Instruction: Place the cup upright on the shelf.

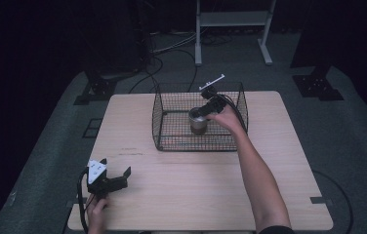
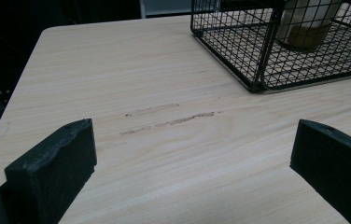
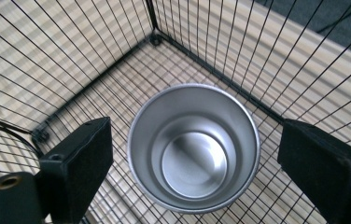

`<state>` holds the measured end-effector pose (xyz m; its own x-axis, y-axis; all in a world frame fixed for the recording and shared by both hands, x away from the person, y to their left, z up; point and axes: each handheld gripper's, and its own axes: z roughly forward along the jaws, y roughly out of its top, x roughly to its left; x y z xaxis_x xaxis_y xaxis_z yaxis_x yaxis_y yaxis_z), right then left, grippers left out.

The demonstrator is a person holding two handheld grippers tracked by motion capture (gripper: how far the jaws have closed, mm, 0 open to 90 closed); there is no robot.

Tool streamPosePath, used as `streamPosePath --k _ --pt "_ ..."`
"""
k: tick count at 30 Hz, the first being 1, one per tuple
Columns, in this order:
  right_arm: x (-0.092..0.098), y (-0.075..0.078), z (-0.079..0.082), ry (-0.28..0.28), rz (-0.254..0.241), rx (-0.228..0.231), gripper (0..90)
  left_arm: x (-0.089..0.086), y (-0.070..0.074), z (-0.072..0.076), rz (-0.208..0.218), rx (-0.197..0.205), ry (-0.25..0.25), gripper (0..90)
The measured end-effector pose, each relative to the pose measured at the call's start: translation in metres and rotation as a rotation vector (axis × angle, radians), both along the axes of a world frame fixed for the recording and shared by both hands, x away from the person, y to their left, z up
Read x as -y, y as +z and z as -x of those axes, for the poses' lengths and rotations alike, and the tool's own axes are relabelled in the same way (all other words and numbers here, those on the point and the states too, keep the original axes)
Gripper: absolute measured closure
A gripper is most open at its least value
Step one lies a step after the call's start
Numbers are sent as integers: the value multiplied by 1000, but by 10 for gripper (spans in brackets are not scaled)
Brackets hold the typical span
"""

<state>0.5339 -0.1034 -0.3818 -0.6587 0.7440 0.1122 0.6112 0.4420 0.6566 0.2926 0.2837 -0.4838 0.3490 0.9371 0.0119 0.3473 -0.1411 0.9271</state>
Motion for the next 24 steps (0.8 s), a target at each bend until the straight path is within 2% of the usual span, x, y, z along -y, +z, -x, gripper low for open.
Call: streamPosePath --k 5,10,24 --pt "5 11 6 -4 -41 25 103 -1 0 -1 5 -2 4 0" --pt "8 21 12 0 -60 51 103 0 0 0 -1 -3 0 0" --pt "25 45 41 31 -78 77 103 1 0 0 -13 -2 -6 0"
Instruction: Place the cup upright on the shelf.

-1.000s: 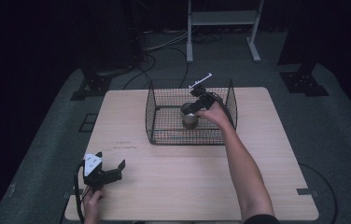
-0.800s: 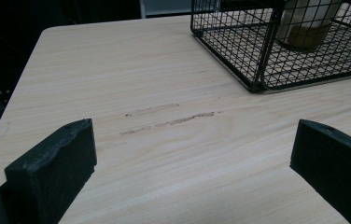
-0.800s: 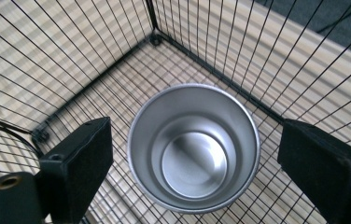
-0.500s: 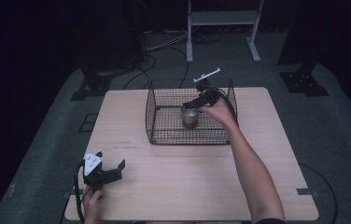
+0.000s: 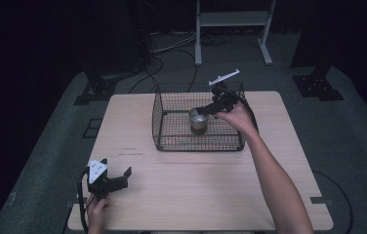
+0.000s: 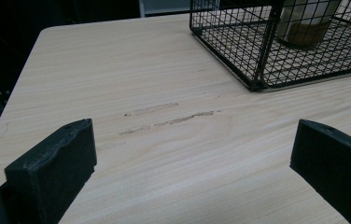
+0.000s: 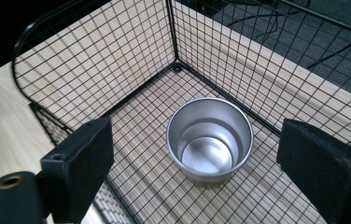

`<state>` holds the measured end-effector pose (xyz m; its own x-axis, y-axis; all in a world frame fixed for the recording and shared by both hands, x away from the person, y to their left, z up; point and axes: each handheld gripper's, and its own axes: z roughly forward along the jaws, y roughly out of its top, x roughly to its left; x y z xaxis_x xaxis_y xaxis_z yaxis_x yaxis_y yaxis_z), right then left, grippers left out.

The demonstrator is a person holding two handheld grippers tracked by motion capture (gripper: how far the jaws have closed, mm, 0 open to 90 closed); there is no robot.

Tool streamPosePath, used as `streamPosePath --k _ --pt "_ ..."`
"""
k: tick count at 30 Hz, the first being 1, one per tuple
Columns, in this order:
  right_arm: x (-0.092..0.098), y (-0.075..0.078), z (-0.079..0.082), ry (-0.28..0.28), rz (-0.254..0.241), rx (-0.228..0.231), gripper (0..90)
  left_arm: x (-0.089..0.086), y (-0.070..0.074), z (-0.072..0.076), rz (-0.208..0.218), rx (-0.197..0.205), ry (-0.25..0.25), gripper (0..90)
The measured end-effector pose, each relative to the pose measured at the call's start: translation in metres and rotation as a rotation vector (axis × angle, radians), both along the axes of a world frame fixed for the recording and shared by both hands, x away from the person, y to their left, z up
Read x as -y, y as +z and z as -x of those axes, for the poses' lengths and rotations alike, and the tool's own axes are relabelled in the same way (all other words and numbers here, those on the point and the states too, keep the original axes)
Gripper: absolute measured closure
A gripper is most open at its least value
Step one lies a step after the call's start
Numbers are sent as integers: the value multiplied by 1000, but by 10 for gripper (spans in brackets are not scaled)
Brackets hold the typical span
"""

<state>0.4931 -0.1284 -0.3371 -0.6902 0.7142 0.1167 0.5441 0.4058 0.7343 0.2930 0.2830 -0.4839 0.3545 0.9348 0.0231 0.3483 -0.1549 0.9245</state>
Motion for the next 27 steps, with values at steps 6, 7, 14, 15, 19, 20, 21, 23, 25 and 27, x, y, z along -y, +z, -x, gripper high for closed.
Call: streamPosePath --k 6,7,14,15,19,20,21,23,25,27 --pt "12 5 14 10 -29 12 104 0 0 0 4 5 2 0" --pt "13 6 15 12 -30 16 104 0 0 0 4 3 2 0" --pt "20 0 28 31 -31 9 104 1 0 0 -2 3 1 0" --pt "21 -1 30 34 -30 8 104 1 0 0 -2 2 1 0" --pt "24 -4 36 42 -32 5 104 0 0 0 -1 2 1 0" --pt "25 -5 37 44 -33 1 104 1 0 0 -1 2 1 0" --pt "26 -6 39 47 -30 6 104 1 0 0 -1 3 1 0" --pt "27 -7 41 46 -40 1 105 1 0 0 -2 3 1 0" --pt "29 -8 43 49 -43 2 105 0 0 0 -1 3 1 0" --pt "30 -10 45 52 -44 1 105 0 0 0 0 3 1 0"
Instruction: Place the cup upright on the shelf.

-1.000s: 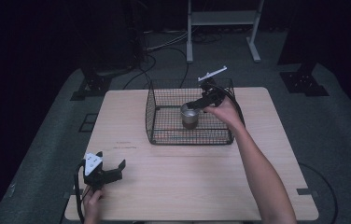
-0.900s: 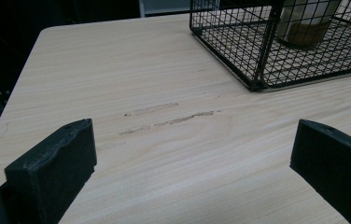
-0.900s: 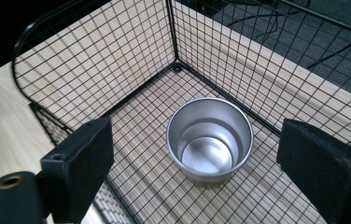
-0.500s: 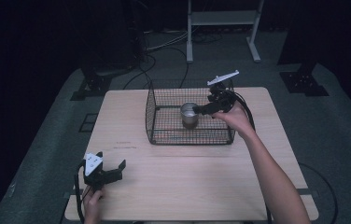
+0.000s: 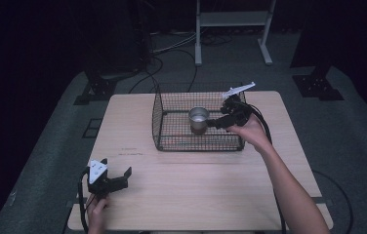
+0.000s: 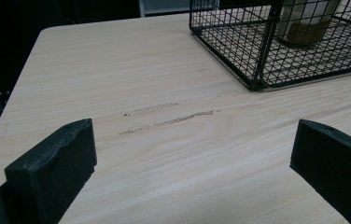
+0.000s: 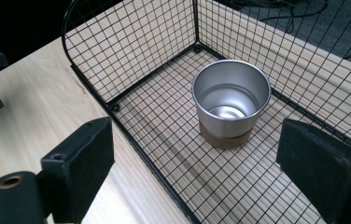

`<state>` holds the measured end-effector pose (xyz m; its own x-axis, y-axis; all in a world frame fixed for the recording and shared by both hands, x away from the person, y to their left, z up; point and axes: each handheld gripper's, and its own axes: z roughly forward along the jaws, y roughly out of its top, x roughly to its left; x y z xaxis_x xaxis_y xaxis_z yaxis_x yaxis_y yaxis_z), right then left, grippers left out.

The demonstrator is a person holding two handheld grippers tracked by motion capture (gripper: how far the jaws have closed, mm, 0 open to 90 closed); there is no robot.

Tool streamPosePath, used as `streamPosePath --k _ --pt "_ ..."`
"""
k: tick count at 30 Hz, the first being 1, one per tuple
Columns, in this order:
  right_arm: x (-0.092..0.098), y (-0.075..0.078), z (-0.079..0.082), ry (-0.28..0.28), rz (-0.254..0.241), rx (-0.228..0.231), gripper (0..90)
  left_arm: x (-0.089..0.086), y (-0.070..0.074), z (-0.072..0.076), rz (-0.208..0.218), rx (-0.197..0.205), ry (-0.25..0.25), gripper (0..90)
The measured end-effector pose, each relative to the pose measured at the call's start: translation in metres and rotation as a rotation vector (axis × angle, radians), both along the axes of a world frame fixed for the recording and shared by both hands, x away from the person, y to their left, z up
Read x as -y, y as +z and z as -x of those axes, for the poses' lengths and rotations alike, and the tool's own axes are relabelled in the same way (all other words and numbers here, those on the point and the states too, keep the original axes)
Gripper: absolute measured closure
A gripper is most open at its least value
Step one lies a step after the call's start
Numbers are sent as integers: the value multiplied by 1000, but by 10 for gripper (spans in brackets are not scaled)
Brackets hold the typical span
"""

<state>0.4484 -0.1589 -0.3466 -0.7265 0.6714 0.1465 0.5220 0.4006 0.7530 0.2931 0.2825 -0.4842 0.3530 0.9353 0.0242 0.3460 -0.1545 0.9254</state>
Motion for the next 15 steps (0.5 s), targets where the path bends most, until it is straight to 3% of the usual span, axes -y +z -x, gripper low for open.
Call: streamPosePath --k 15 --pt "9 -9 21 27 8 4 105 0 0 0 -6 -1 -1 0"
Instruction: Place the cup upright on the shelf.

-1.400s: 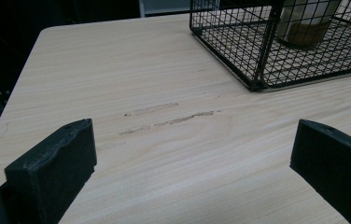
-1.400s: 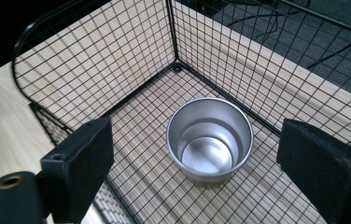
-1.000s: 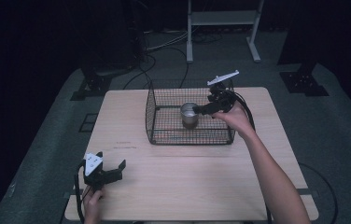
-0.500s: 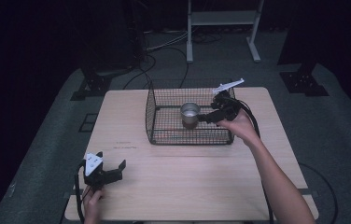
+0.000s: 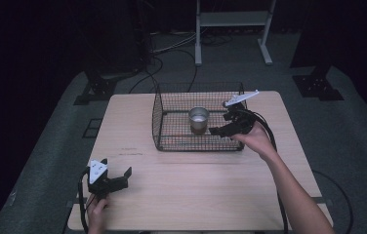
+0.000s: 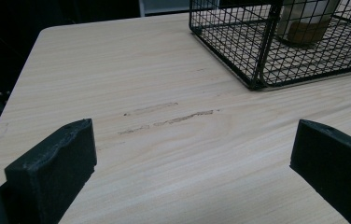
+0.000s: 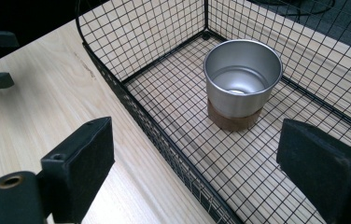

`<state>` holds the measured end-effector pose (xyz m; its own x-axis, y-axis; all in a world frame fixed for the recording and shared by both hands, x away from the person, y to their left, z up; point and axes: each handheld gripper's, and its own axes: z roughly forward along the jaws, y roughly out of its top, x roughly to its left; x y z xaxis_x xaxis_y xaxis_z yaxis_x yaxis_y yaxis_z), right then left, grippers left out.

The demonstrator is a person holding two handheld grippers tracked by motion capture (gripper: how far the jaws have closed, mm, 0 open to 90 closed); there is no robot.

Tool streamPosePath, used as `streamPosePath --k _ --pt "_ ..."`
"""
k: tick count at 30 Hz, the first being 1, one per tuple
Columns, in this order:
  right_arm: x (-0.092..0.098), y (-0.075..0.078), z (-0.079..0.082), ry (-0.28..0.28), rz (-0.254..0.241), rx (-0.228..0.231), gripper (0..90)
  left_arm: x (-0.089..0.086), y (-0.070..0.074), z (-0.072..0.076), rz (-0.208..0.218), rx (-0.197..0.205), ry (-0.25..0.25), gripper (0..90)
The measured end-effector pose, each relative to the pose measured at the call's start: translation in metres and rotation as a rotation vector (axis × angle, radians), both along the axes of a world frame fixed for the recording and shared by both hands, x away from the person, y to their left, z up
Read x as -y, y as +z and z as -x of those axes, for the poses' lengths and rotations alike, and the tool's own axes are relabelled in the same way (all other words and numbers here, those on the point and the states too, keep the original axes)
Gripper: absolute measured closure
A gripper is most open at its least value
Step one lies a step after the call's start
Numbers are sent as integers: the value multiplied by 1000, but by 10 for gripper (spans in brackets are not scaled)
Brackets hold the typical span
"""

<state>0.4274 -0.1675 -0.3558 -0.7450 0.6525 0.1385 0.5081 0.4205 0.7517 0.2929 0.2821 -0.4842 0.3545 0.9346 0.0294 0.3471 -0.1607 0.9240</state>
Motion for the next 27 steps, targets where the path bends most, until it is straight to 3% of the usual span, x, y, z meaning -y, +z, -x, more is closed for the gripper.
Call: streamPosePath --k 16,27 --pt "8 -11 29 53 19 12 106 1 0 0 -6 -2 1 0" --pt "17 -22 46 69 -6 2 106 2 0 0 -5 1 2 0"
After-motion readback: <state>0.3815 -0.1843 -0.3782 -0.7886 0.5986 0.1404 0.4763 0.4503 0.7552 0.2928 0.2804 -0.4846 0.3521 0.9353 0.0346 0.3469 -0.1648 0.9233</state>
